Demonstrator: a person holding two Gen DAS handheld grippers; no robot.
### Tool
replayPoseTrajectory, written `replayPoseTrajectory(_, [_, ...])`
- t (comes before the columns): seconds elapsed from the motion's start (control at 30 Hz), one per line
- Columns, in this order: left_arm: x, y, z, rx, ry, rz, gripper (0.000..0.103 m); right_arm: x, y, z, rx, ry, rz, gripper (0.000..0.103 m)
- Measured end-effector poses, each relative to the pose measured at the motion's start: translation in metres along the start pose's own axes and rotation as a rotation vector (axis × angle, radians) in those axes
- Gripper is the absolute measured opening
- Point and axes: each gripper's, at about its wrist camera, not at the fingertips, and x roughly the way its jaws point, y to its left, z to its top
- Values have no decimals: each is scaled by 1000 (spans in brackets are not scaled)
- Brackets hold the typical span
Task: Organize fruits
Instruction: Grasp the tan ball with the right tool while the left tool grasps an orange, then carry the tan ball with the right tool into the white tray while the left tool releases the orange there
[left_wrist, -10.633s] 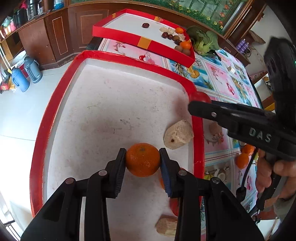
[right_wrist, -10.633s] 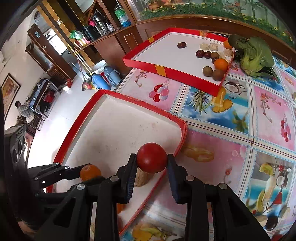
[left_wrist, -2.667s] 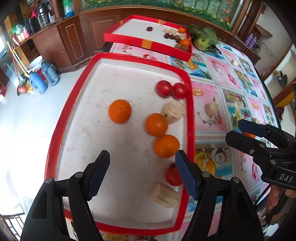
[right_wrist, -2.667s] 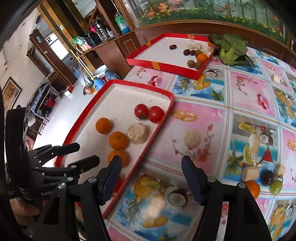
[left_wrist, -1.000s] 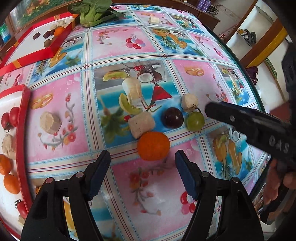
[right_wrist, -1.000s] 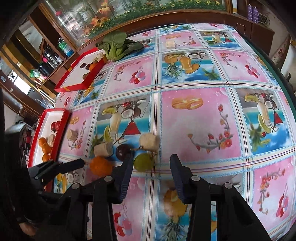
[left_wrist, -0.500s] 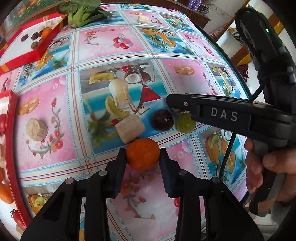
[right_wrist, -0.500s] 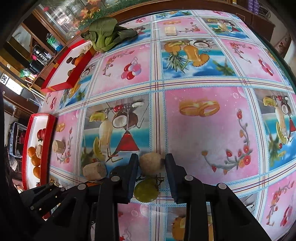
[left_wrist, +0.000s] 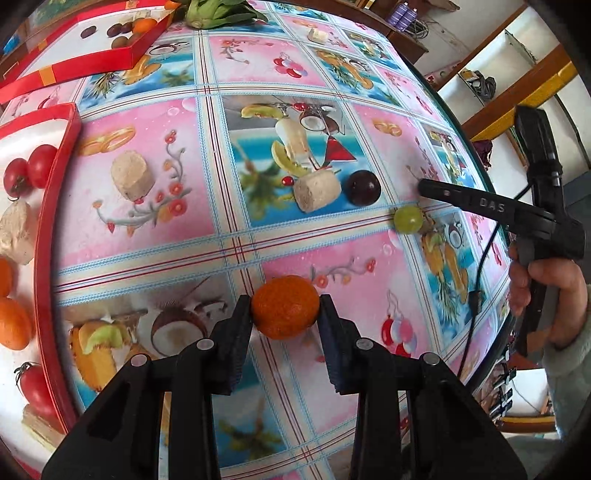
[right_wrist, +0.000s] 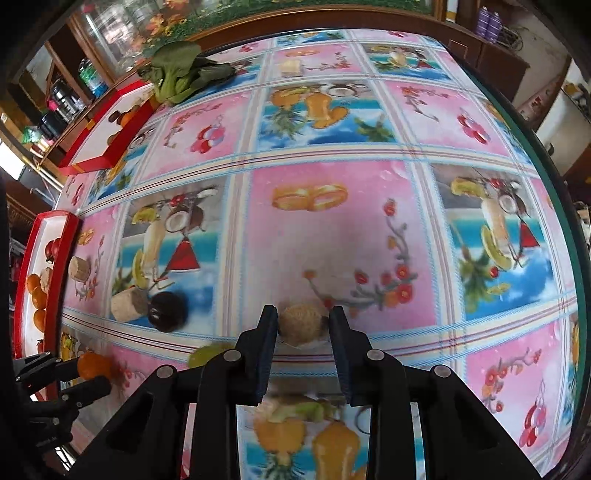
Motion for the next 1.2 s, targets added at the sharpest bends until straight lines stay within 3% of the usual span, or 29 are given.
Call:
replayPoseTrajectory(0.17, [2,-3,6,3,1,27,34,-6,-22,-14,32,-3,-8,30])
replayPoseTrajectory(0.43, [7,-10,13,25,-11,69,32,-6,-5,-23,-40,-41,-84,29])
replayPoseTrajectory(0.97, [4,-5,8,-6,-21,51,32,-24,22,-25,-47,-56,28,28])
replayPoseTrajectory(1.03, [4,-6,9,-6,-23,68,41,-24,24,-26,-48,-55,36,28])
replayPoseTrajectory(1.07, [4,-6,9,-2,-25,81,51,-25,26,-26,-48,-55,40,28])
replayPoseTrajectory(1.2, [7,-6,14,13,-23,126,54,-25,32,-25,-64,-57,41,28])
